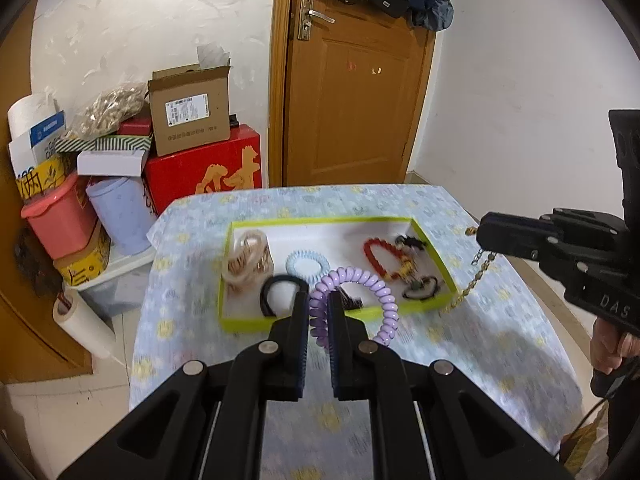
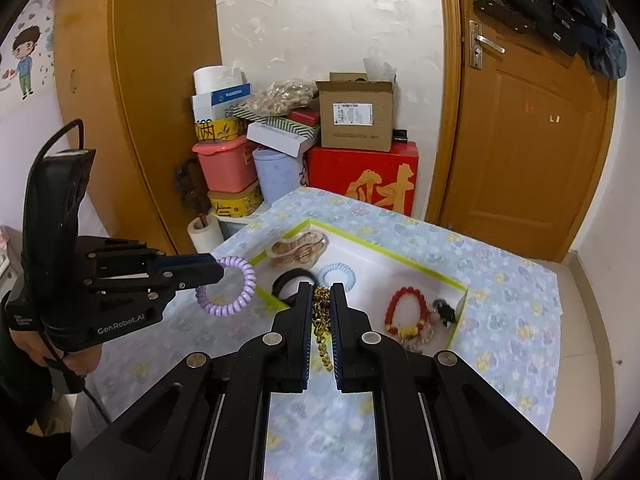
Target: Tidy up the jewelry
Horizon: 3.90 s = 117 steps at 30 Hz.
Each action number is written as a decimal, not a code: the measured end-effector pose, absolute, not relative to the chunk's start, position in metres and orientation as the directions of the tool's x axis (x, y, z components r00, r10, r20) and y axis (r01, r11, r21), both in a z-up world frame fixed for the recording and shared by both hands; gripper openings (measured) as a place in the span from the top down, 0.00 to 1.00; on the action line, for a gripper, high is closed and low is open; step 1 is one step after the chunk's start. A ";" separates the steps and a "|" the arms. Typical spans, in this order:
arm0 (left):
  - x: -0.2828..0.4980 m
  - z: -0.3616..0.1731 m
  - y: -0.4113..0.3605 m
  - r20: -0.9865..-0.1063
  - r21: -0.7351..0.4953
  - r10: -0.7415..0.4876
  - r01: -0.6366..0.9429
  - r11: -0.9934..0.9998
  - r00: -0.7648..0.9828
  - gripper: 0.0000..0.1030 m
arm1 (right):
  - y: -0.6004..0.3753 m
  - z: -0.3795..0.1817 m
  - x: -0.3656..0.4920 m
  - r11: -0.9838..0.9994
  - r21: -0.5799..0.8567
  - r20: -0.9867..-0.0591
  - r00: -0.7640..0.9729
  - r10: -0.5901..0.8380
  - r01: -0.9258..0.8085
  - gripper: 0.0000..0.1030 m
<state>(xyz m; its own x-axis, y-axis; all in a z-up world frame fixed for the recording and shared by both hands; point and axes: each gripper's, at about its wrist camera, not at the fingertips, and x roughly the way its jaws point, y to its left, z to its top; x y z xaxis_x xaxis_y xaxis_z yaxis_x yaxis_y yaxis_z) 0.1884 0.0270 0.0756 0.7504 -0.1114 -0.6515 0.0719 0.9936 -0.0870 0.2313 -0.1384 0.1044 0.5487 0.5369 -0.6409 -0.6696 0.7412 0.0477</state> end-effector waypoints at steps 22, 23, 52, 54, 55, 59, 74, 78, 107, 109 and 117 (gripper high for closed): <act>0.316 0.019 0.040 -0.736 -0.086 -0.093 0.044 0.995 0.670 0.91 | -0.114 0.008 0.322 0.762 0.122 -0.760 0.433 0.484 -0.636 0.92; 0.321 0.016 0.039 -0.741 -0.083 -0.091 0.044 0.996 0.665 0.91 | -0.114 0.004 0.324 0.764 0.122 -0.765 0.430 0.479 -0.633 0.92; 0.337 -0.004 0.028 -0.758 -0.070 -0.088 0.053 0.996 0.646 0.90 | -0.130 -0.007 0.318 0.812 0.081 -0.780 0.470 0.413 -0.578 0.72; 0.327 0.001 0.029 -0.751 -0.080 -0.091 0.046 0.996 0.654 0.90 | -0.133 -0.002 0.310 0.820 0.073 -0.776 0.484 0.405 -0.568 0.70; 0.321 0.005 0.030 -0.748 -0.087 -0.093 0.042 0.995 0.658 0.90 | -0.135 0.002 0.305 0.824 0.069 -0.772 0.493 0.401 -0.563 0.70; 0.295 0.016 0.031 -0.733 -0.093 -0.086 0.025 0.995 0.675 0.85 | -0.140 0.015 0.283 0.834 0.068 -0.757 0.516 0.401 -0.548 0.64; 0.167 0.040 0.015 -0.696 -0.107 -0.085 0.014 0.994 0.713 0.72 | -0.162 0.048 0.167 0.870 0.036 -0.715 0.595 0.367 -0.492 0.63; 0.136 0.038 0.013 -0.692 -0.113 -0.079 0.000 0.994 0.718 0.71 | -0.172 0.054 0.138 0.879 0.027 -0.706 0.613 0.355 -0.477 0.63; 0.057 0.007 -0.010 -0.697 -0.092 -0.031 -0.046 0.995 0.716 0.70 | -0.186 0.022 0.079 0.912 -0.019 -0.728 0.631 0.267 -0.409 0.58; 0.063 0.003 -0.008 -0.705 -0.094 -0.030 -0.051 0.994 0.709 0.70 | -0.184 0.019 0.085 0.912 -0.027 -0.729 0.632 0.262 -0.410 0.58; 0.086 -0.007 -0.005 -0.722 -0.090 -0.019 -0.067 0.994 0.692 0.70 | -0.179 0.016 0.104 0.916 -0.038 -0.733 0.634 0.246 -0.400 0.58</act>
